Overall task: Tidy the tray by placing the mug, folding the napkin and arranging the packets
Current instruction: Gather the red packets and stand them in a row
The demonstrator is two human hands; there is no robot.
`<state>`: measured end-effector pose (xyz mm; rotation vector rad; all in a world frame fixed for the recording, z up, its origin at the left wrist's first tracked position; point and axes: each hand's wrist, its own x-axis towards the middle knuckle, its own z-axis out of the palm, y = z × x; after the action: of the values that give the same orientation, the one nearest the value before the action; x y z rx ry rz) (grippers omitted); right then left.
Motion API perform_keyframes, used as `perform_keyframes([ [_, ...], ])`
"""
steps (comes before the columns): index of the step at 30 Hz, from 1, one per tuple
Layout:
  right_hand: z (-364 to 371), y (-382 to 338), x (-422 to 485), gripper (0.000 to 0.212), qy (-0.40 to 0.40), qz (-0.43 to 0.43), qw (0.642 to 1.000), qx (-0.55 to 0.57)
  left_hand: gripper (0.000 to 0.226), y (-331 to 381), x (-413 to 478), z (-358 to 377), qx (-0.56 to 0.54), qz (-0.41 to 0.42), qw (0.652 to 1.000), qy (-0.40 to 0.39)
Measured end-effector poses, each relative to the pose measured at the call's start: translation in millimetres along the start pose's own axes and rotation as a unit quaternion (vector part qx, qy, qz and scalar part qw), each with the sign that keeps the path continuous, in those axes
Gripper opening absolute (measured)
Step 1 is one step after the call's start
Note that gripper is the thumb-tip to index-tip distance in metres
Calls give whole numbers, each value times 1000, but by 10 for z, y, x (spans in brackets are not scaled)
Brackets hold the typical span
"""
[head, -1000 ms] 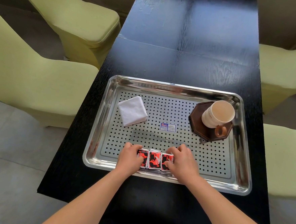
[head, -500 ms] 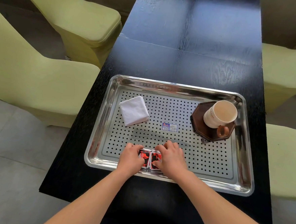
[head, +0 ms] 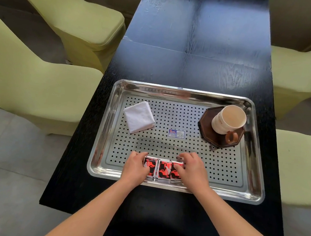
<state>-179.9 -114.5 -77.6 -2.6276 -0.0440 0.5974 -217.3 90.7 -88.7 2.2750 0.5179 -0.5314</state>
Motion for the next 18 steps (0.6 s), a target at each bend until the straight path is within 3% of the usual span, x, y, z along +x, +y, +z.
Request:
perform_keyframes([
  [5, 21, 101, -155, 34, -45, 42, 998, -7, 58, 18, -23, 13, 9, 4, 1000, -6],
  [18, -8, 5, -146, 27, -37, 59, 997, -18, 59, 37, -39, -24, 4, 3, 1000, -9],
])
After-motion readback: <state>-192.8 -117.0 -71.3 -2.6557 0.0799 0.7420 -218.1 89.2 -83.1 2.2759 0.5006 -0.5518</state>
